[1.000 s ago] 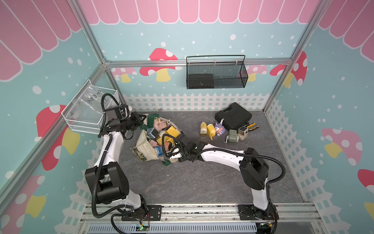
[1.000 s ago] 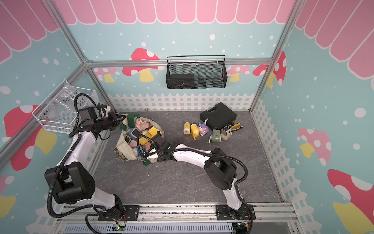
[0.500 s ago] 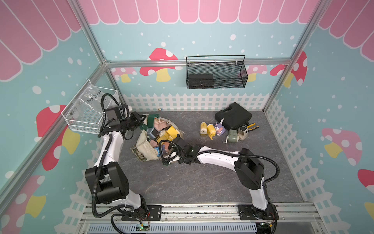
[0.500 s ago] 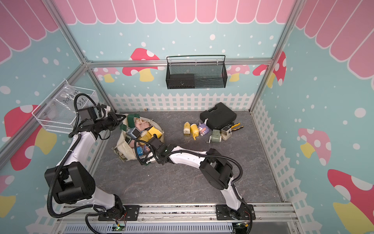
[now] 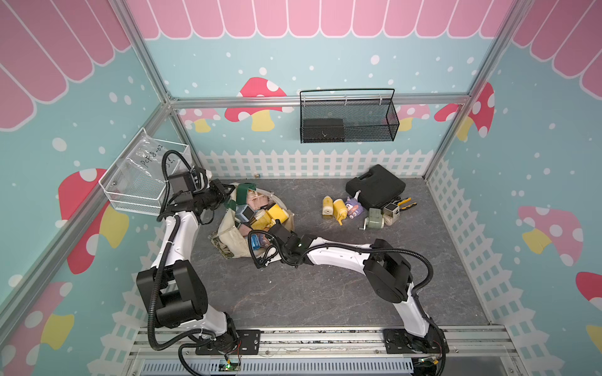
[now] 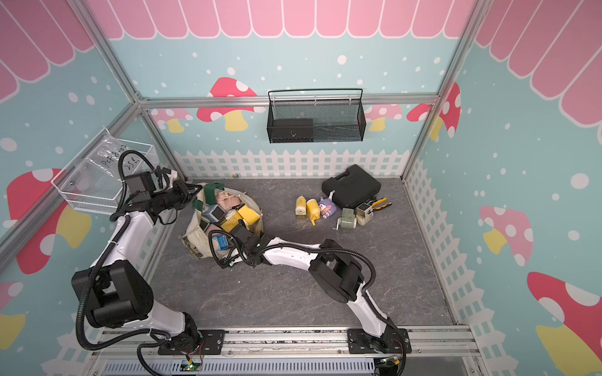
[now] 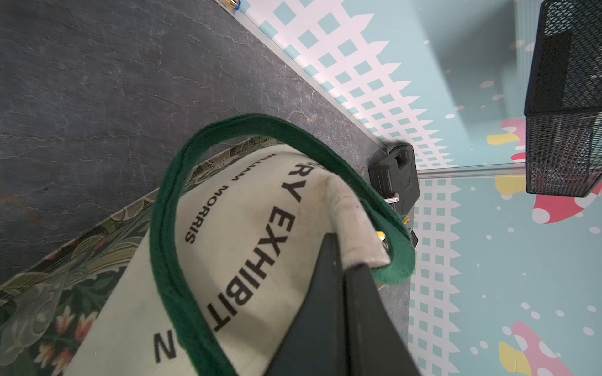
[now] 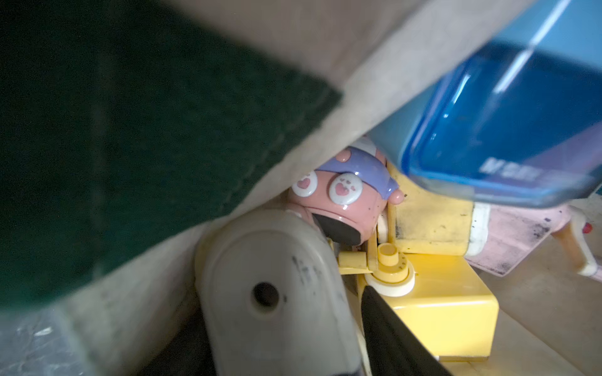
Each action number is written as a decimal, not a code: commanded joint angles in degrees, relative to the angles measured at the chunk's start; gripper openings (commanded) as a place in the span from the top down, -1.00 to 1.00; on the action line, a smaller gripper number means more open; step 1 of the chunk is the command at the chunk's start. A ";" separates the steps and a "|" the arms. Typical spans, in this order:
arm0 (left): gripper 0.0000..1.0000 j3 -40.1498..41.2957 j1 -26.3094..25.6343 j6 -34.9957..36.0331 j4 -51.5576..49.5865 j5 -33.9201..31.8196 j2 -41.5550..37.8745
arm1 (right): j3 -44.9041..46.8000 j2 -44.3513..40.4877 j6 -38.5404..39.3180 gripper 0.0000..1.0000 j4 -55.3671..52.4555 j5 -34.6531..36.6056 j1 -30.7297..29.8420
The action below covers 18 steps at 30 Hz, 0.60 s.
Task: Take out the pencil sharpeners from the tote bags
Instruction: Pick up the pencil sharpener from the canvas bag.
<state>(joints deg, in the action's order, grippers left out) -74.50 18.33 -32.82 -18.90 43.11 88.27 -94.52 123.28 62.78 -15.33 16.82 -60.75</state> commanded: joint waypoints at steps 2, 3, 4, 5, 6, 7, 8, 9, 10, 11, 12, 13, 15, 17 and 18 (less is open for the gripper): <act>1.00 0.06 0.91 -0.73 1.77 0.84 -0.55 | -1.13 3.67 -3.85 -0.16 -1.85 2.80 0.50; 1.00 0.13 0.93 -0.76 1.75 0.75 -0.55 | -1.47 3.87 -4.59 -0.11 -2.30 2.59 0.63; 1.00 0.10 0.95 -0.71 1.77 0.75 -0.55 | -1.69 3.93 -5.30 -0.07 -2.66 2.32 0.66; 1.00 0.08 0.95 -0.76 1.76 0.74 -0.51 | -1.80 3.89 -5.88 -0.04 -2.88 2.13 0.66; 1.00 0.10 0.94 -0.74 1.81 0.81 -0.47 | -1.98 3.73 -6.39 -0.02 -2.99 1.97 0.72; 1.00 0.15 0.89 -0.76 1.71 0.79 -0.51 | -2.05 3.45 -7.03 0.00 -2.91 1.88 0.77; 1.00 0.09 0.97 -0.76 1.73 0.75 -0.47 | -2.27 3.17 -7.80 0.03 -2.83 1.84 0.86; 1.00 0.07 0.97 -0.73 1.79 0.74 -0.47 | -2.63 2.71 -8.86 0.10 -2.82 1.38 0.98; 1.00 0.06 0.99 -0.73 1.76 0.83 -0.47 | -2.85 1.98 -10.26 0.12 -2.83 0.56 1.27; 1.00 0.06 0.96 -0.74 1.77 0.79 -0.55 | -2.90 1.23 -11.39 0.13 -2.79 -0.56 1.41; 1.00 0.08 0.88 -0.72 1.76 0.79 -0.67 | -2.72 0.22 -12.55 0.15 -2.62 -1.99 1.70; 1.00 0.17 0.96 -0.76 1.76 0.78 -0.65 | -2.30 -0.91 -13.65 0.16 -2.04 -3.29 1.95; 1.00 0.08 0.94 -0.76 1.78 0.74 -0.60 | -1.19 -2.85 -15.25 0.18 -0.76 -5.33 2.30; 1.00 0.10 0.98 -0.74 1.72 0.75 -0.56 | -0.13 -4.70 -16.76 0.21 0.76 -7.07 2.77; 1.00 0.06 0.88 -0.76 1.79 0.70 -0.56 | 0.66 -5.77 -17.70 0.23 1.85 -8.09 3.13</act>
<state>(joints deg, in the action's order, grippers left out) -74.50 18.35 -32.82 -18.57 43.13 88.27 -95.33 122.23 49.12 -15.16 12.19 -58.50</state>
